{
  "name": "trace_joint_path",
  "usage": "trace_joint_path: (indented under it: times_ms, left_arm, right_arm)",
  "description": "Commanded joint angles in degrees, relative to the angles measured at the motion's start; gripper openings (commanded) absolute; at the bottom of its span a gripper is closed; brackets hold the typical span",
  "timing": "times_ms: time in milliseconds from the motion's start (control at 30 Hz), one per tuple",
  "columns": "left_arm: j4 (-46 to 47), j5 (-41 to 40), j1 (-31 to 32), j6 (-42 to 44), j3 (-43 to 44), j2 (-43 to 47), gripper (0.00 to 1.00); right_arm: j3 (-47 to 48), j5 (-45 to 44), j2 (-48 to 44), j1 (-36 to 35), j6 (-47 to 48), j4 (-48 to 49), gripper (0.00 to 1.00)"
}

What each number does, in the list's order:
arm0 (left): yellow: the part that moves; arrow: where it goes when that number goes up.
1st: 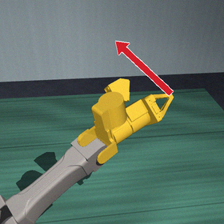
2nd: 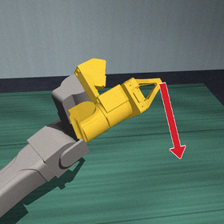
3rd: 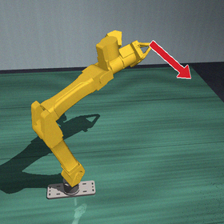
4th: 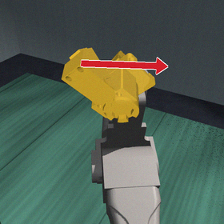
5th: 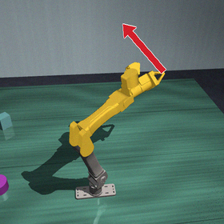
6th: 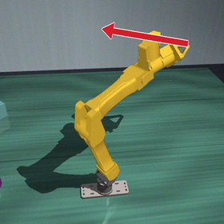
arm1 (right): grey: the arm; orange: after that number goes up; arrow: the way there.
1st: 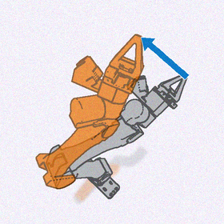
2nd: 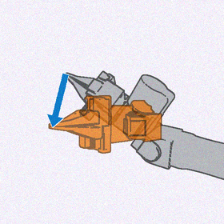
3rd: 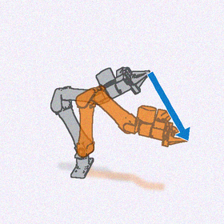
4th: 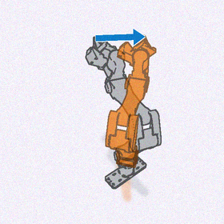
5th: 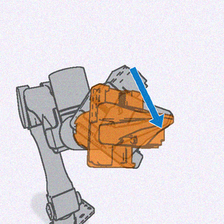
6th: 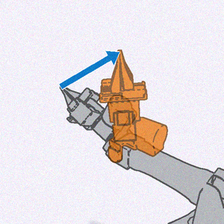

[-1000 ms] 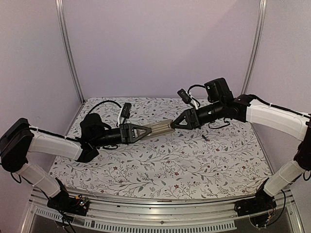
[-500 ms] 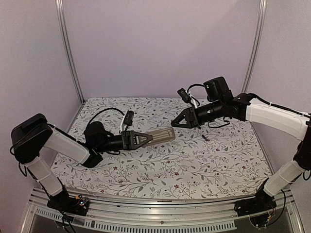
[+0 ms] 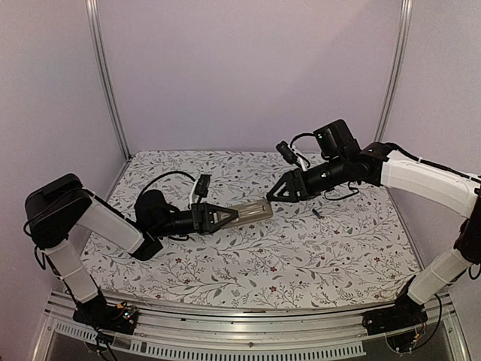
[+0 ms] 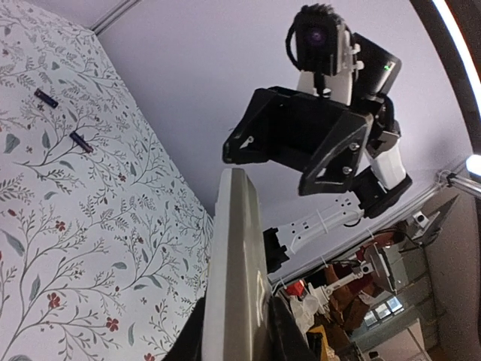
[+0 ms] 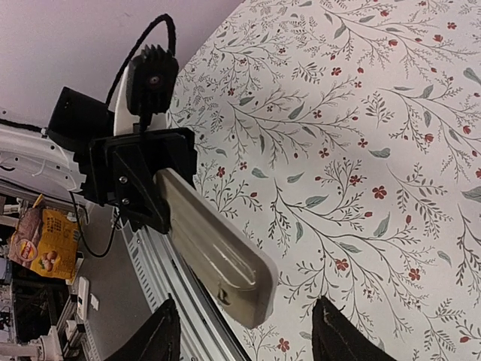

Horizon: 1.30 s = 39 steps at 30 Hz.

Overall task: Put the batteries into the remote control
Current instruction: Remove the battery cover from the remote control.

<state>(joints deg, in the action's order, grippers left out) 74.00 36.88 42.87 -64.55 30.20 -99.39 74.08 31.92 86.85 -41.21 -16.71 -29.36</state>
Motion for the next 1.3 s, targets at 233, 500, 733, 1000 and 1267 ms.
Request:
trace_joint_path:
  times_ms: [233,500,733,1000,1267]
  left_arm:
    - [15.4,0.5,0.8,3.0,1.1,3.7,0.00]
    - [12.2,0.2,1.4,4.8,2.6,4.5,0.00]
    - [11.1,0.5,1.6,5.4,3.4,4.7,0.00]
    - [9.7,0.9,2.4,6.2,4.1,4.8,0.00]
    - [9.2,0.9,3.1,6.9,4.7,4.8,0.00]
  right_arm:
    - [0.2,2.0,-0.7,-0.3,-0.6,1.0,0.43]
    - [-1.4,1.3,-0.7,-1.0,-1.5,2.0,0.41]
    - [-1.6,-0.5,-0.6,-1.3,-1.6,2.2,0.34]
    - [-1.7,-3.7,-1.1,-1.5,-1.8,2.6,0.24]
    - [-2.7,-6.7,-1.7,-2.0,-3.1,3.7,0.22]
